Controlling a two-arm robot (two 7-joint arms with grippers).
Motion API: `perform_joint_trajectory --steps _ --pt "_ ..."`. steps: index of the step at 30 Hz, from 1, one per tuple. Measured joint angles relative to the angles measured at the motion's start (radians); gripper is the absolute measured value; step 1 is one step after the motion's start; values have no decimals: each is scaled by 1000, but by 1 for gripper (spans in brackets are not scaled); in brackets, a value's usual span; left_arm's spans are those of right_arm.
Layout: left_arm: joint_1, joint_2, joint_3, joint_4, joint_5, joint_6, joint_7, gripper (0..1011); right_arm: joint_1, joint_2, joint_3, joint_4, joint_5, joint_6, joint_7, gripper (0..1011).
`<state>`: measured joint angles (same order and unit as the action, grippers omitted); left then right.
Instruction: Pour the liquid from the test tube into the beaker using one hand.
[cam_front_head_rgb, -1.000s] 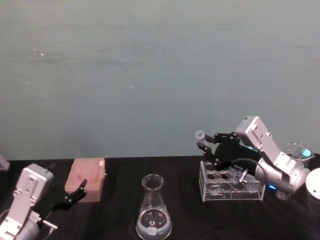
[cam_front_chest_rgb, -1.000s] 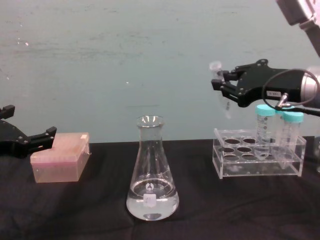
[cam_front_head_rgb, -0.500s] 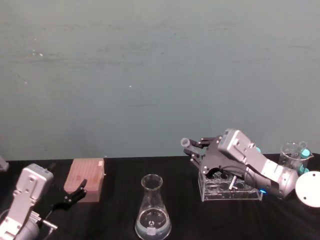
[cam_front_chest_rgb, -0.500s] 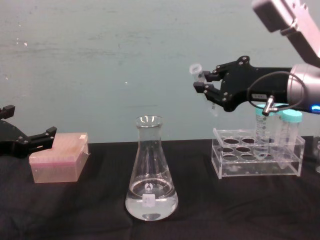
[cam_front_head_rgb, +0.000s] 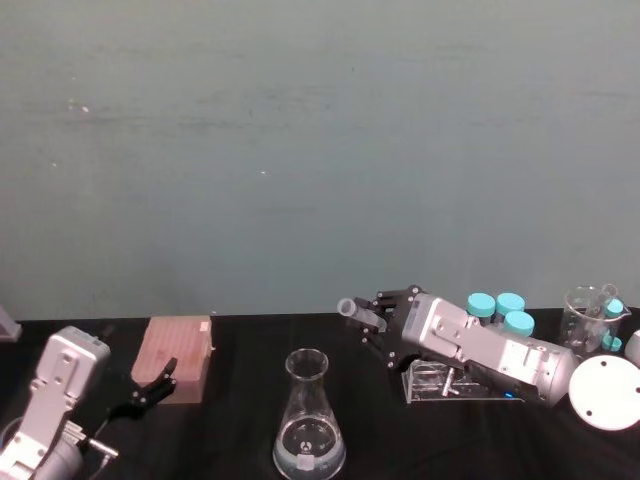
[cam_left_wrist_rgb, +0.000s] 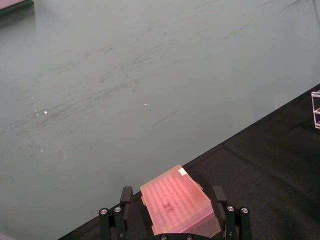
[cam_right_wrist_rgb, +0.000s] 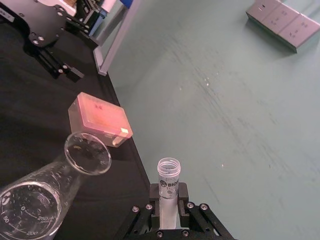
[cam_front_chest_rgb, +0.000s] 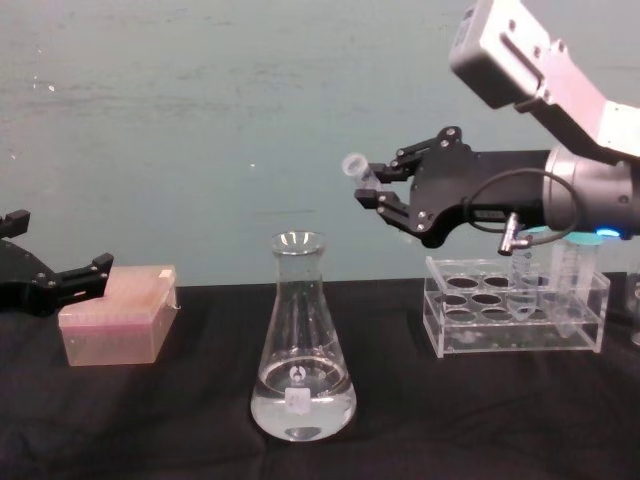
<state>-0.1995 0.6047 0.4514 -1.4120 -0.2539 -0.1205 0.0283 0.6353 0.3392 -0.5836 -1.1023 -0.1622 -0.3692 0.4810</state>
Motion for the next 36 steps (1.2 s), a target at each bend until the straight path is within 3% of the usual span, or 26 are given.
perform_joint_trajectory --steps 19,36 --pt "0 0 0 0 0 0 0 1000 14 3 -47 -31 -99 -60 -33 207" --pt "0 0 0 0 0 0 0 1000 27 6 -82 -16 -196 -113 -83 207"
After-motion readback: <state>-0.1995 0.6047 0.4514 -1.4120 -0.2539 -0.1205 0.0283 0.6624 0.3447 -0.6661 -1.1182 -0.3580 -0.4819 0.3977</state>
